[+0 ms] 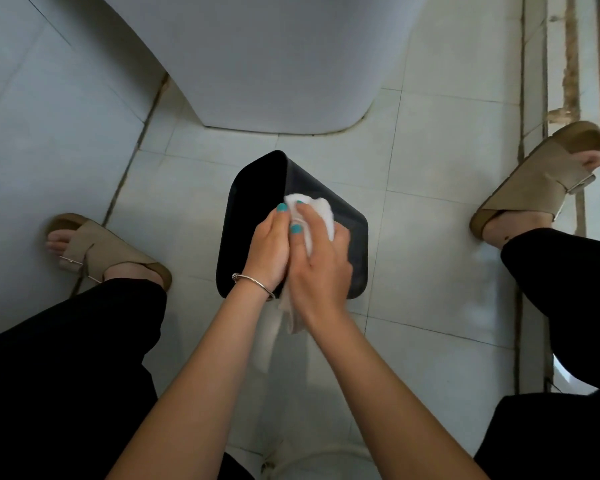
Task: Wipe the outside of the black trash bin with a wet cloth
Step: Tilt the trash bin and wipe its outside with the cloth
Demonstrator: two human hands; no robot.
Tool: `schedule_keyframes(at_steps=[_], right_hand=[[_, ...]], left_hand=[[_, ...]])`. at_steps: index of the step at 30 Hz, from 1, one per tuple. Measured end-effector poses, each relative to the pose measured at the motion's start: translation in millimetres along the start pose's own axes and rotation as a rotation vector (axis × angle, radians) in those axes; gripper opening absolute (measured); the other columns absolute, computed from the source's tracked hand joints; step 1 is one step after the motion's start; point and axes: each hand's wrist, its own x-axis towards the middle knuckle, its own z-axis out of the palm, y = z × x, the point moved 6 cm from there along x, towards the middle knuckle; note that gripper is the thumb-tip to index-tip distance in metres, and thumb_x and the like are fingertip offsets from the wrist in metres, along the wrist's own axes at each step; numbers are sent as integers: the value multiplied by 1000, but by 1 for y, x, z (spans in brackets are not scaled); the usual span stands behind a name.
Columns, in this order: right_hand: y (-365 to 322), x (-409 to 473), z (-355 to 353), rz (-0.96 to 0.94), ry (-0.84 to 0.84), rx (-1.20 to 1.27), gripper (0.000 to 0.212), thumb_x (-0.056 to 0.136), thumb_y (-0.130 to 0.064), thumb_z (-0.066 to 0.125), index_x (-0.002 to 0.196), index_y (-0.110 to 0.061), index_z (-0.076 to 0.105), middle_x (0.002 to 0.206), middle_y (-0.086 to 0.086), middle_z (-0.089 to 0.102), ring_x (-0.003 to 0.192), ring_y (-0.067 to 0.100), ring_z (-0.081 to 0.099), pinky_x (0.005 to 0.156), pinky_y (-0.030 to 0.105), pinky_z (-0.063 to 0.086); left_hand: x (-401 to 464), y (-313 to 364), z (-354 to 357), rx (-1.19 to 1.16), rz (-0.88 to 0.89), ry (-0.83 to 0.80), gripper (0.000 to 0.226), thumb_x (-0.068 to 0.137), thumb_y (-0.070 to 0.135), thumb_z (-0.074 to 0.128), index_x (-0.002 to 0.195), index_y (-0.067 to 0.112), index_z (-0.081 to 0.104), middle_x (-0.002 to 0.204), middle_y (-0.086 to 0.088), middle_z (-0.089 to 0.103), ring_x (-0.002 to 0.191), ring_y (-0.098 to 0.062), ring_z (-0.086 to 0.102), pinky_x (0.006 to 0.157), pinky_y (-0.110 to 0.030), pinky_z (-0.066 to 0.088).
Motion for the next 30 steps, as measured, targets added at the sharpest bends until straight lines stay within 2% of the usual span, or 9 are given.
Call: schedule_keyframes(at_steps=[5,9,11,14,18,22,25,28,30], right_hand=[[-17,-1,7,-155,-5,-48,36,100,-37,43,135,-44,50,131,-1,41,94,13,54,74,25,48],[-7,6,4,-210,31,-172,38,96,-37,46,132,-41,53,127,3,45,87,19,57,65,31,50],[10,15,3,-166,23,-227,37,97,-35,49,133,-40,53,128,5,44,86,23,58,65,30,49],[43,31,-2,-63,4,-254,37,98,-35,48,135,-41,50,132,3,41,83,23,58,66,28,46],[75,44,-11,-5,13,-267,36,99,-35,46,134,-42,51,132,3,42,83,24,57,71,29,45],[112,62,-25,144,29,-246,36,101,-40,40,136,-44,48,134,4,42,91,28,59,79,36,51],[133,68,-32,236,46,-227,37,103,-43,36,139,-42,44,133,5,42,88,19,52,77,30,45],[140,77,-32,290,55,-224,37,103,-44,33,138,-42,44,130,6,44,88,19,49,79,31,44],[137,89,-32,346,32,-210,35,103,-43,32,137,-42,45,129,7,48,92,24,53,82,34,44]], left_hand=[[2,-5,-3,-1,-122,-42,36,102,28,34,80,21,62,80,4,65,74,-8,60,60,-19,45],[0,-3,-1,13,-135,-43,40,103,35,31,90,16,64,86,4,65,83,-11,59,71,-25,43],[0,-1,-6,59,-110,-18,43,104,40,27,85,18,60,82,6,58,78,-7,52,74,-26,38],[-3,0,-10,155,-132,-22,51,102,49,20,70,18,43,64,6,39,60,-8,37,60,-28,32],[-4,-5,-10,200,-165,-115,52,98,58,13,78,22,44,70,8,37,65,-5,37,61,-19,30],[-3,-5,3,146,-186,-170,62,98,59,14,123,20,55,96,9,49,91,-6,46,85,-25,32],[-3,4,13,182,-98,-186,51,100,53,19,87,16,53,71,6,43,68,-3,42,73,-27,34],[-1,4,11,179,-64,-193,58,100,52,21,89,6,53,74,1,46,71,-6,45,69,-20,37],[-3,3,7,185,-63,-170,54,101,49,22,77,8,46,67,2,37,63,-7,39,61,-19,35]])
